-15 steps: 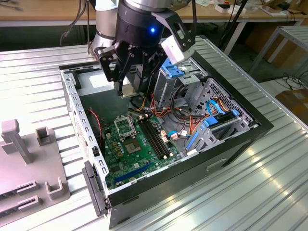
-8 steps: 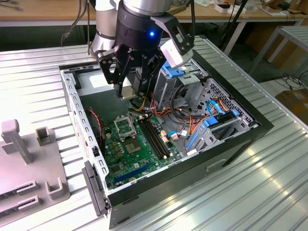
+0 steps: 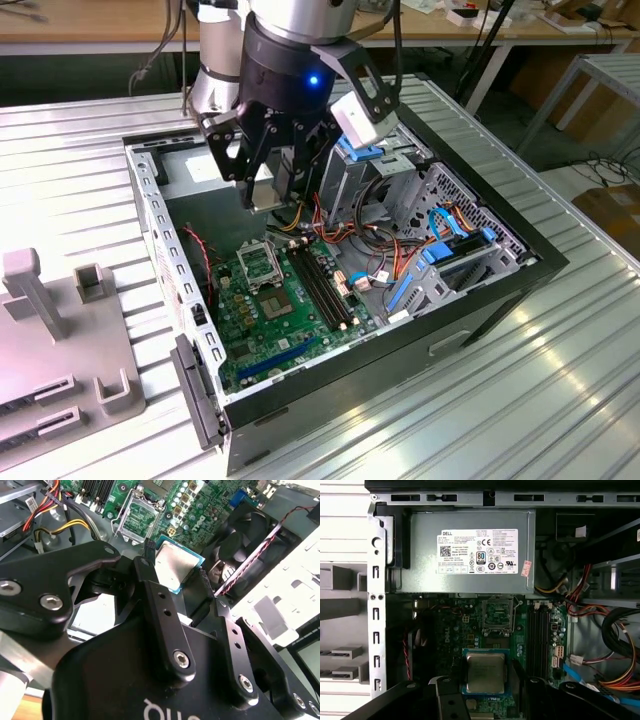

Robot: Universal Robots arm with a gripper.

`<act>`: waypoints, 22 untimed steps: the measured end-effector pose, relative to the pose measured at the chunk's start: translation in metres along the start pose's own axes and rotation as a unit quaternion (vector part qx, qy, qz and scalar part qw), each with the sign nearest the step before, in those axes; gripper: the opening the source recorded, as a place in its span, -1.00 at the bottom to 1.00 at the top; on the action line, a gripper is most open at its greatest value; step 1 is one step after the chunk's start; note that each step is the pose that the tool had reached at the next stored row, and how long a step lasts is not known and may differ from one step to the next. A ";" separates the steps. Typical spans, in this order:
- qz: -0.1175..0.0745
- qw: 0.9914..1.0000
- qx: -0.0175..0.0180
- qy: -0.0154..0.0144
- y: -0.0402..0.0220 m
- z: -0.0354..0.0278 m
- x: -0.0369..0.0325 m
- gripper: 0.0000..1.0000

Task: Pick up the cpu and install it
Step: 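Place the cpu into insertion slot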

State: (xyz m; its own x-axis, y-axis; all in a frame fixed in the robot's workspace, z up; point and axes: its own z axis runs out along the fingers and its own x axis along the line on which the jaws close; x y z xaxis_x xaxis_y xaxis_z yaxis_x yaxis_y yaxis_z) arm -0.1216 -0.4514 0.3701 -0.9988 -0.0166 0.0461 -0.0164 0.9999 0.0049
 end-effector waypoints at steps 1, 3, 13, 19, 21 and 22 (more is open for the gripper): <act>0.000 1.000 0.000 0.000 -0.0001 0.0011 -0.0001 -0.06; 0.000 1.000 0.000 0.000 -0.0004 0.0047 -0.0002 -0.06; 0.000 1.000 0.000 0.000 -0.0007 0.0162 -0.0007 -0.06; 0.000 1.000 0.000 0.000 -0.0009 0.0214 -0.0010 -0.06; 0.000 1.000 0.000 0.000 -0.0009 0.0228 -0.0011 -0.06; 0.000 1.000 0.000 0.000 -0.0009 0.0233 -0.0011 -0.06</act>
State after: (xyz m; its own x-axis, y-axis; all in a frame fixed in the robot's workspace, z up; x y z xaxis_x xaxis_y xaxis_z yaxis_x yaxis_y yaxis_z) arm -0.1216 -0.4522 0.3467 -0.9988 -0.0166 0.0462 -0.0164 0.9999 0.0047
